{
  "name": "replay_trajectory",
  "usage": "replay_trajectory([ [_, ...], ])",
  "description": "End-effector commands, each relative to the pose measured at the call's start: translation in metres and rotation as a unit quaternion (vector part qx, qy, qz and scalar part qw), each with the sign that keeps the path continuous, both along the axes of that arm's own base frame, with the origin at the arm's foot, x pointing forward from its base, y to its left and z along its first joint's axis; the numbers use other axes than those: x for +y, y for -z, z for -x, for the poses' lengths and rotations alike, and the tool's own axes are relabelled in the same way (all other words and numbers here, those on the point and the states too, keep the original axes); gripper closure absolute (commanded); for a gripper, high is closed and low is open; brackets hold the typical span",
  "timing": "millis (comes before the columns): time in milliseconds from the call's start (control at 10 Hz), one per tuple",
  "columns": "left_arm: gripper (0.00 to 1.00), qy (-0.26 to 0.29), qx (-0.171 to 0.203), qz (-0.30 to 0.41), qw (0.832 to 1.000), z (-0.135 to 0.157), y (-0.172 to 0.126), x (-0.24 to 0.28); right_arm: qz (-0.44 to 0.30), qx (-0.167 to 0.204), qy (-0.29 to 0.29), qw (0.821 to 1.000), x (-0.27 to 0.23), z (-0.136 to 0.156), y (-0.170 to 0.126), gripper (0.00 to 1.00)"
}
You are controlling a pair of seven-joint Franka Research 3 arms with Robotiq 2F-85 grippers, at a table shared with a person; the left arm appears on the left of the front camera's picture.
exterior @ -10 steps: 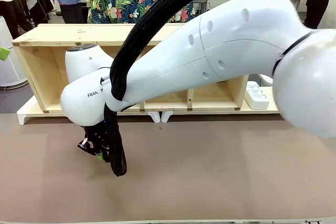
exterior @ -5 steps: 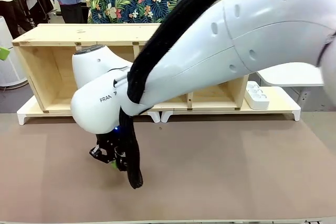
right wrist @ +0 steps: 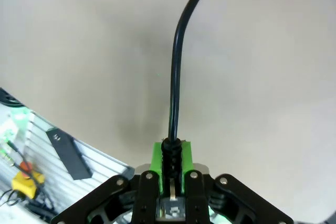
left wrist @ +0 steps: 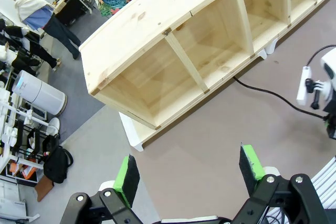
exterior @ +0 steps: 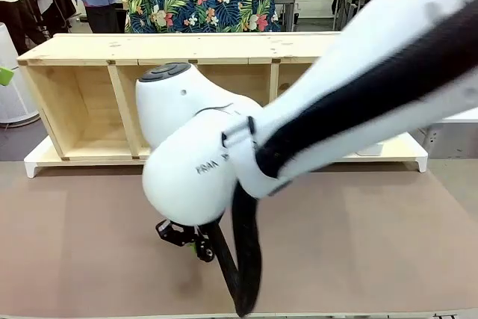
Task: Perform cable management.
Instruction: Pull the grasped Power Cable to the location of the Power Strip.
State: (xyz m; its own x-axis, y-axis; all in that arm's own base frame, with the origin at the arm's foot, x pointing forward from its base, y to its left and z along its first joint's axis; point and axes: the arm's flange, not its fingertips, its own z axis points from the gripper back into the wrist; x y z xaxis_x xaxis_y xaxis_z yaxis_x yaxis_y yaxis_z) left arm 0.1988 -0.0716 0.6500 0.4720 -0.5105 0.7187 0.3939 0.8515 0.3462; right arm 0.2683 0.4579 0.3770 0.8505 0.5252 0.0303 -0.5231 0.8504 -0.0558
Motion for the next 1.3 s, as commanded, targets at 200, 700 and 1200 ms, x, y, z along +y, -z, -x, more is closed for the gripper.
replay_trajectory([
  [200, 0.0, 0.0, -0.001, 0.0, 1.0, 0.0, 0.0, 0.0, -0.011, -0.031, 0.053, 0.998, -0.037, 0.038, -0.01, 0.83],
  [700, 0.0, 0.0, -0.001, 0.0, 1.0, 0.0, 0.0, 0.0, 0.002, -0.029, 0.035, 0.999, -0.03, 0.028, -0.011, 0.83],
  [1200, 0.0, 0.0, -0.001, 0.0, 1.0, 0.0, 0.0, 0.0, 0.002, -0.029, 0.035, 0.999, -0.03, 0.028, -0.011, 0.83],
])
